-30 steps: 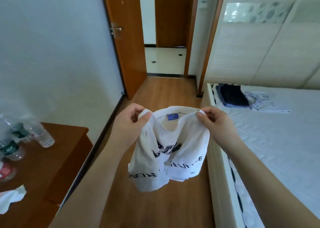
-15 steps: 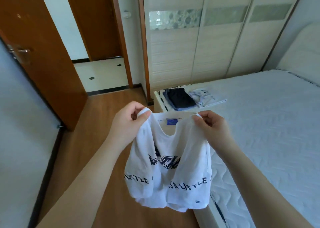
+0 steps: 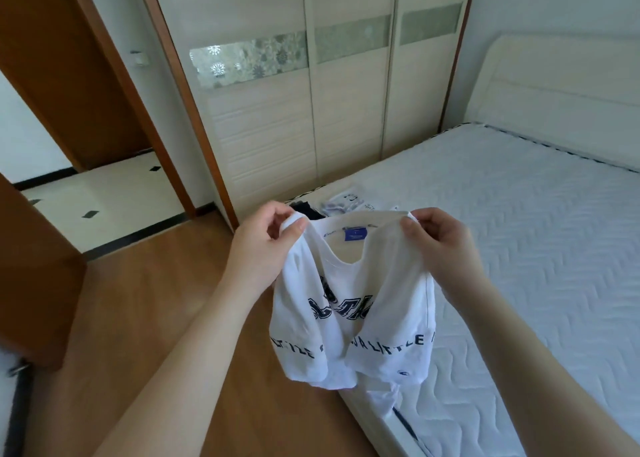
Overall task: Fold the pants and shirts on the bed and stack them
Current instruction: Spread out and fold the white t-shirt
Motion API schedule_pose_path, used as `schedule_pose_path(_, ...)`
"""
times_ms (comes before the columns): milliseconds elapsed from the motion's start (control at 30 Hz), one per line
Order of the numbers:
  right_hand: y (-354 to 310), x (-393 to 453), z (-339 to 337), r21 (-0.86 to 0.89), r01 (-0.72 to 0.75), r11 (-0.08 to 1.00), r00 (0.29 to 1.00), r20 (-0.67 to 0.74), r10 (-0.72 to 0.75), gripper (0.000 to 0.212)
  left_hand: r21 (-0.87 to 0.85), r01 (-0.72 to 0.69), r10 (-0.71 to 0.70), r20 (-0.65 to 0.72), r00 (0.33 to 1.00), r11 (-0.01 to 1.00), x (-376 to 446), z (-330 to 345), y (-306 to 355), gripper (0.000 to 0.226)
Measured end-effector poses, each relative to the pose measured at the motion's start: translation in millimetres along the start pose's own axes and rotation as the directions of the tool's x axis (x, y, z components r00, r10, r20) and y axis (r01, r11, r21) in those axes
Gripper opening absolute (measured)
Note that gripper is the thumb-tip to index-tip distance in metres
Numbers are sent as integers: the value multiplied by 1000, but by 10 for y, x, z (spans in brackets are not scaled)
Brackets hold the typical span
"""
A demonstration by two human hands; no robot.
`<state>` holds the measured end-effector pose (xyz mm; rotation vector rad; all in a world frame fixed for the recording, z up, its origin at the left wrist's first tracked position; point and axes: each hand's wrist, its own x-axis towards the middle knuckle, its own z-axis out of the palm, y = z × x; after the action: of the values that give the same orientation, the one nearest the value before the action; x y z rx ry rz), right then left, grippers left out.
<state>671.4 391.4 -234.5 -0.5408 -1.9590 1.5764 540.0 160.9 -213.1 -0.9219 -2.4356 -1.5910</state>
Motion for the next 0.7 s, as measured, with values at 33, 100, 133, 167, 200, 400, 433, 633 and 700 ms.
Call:
schedule_pose_path(33,17,81,-26,-6,-4,1000,999,-36,4,24,-21,-5,6,10,1000,1000,154,52,-32,7)
schedule_pose_path(100,59,226,-77,-25,-7,1000,993,-114,4,26,-68,-5,8,36,999,998,486,153,-111,12)
schedule_pose_path(133,74,283,-98,-27,-9,1000,989,-151,5,28,-89,-6,10,46,999,996,631,196,-140,15)
schedule_pose_path(167,99,356,-108,-26,-12,1000,981,-196,7,28,-113,-12,20,67,998,994,804,255,-184,18)
schedule_pose_path(200,121,425,-112,-27,-17,999,971,-238,10,28,-133,-23,34,87,996,991,962,318,-230,20)
schedule_pose_path(400,210,769,75,-66,-67,996,886,-463,29,24,-252,-47,121,290,949,967,1762,724,-506,20)
schedule_pose_path(433,236,801,112,-64,-83,995,873,-486,41,23,-265,-41,130,328,936,963,1856,795,-547,20)
schedule_pose_path(633,493,787,98,-25,-182,983,782,-610,129,15,-317,-64,224,499,837,946,2199,1346,-688,13)
schedule_pose_path(700,599,770,1,-4,-211,978,754,-637,160,10,-327,-53,235,546,804,944,2250,1557,-702,10)
